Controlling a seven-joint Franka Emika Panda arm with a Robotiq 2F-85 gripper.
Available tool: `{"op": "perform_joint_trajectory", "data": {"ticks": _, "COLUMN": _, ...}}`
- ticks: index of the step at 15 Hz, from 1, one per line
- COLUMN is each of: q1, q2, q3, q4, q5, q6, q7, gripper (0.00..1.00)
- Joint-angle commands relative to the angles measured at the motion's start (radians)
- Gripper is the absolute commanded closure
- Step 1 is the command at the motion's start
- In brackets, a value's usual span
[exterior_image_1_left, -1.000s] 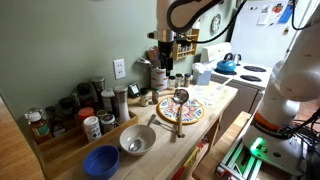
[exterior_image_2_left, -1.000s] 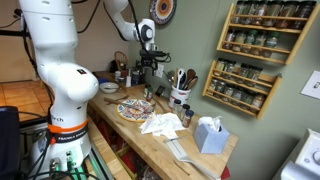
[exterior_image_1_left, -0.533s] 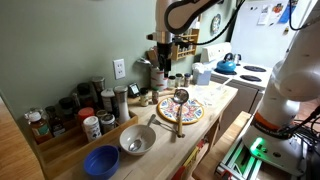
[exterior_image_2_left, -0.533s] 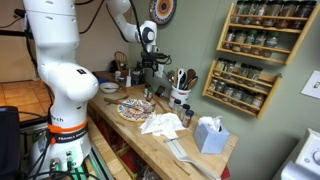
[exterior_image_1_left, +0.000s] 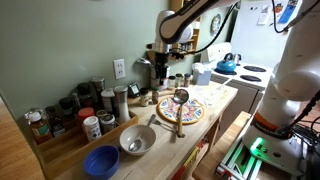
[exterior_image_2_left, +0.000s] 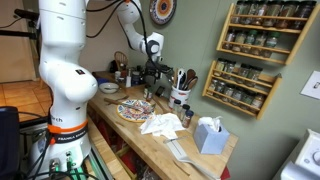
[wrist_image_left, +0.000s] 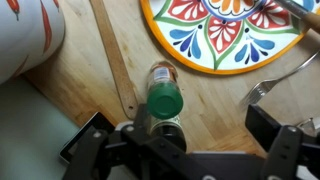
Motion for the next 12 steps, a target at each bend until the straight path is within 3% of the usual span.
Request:
{"op": "perform_joint_trajectory", "data": {"ticks": 1, "q1": -0.019, "q2": 0.045, "q3": 0.021, "q4": 0.013, "q5": 0.046, "q6": 0.028, "q7": -0.056, "gripper": 0.00}}
{"op": "perform_joint_trajectory", "data": {"ticks": 12, "q1": -0.051, "q2": 0.138, "q3": 0.044, "q4": 0.029, "q5": 0.032, "q6": 0.142, "q7": -0.080, "gripper": 0.00}}
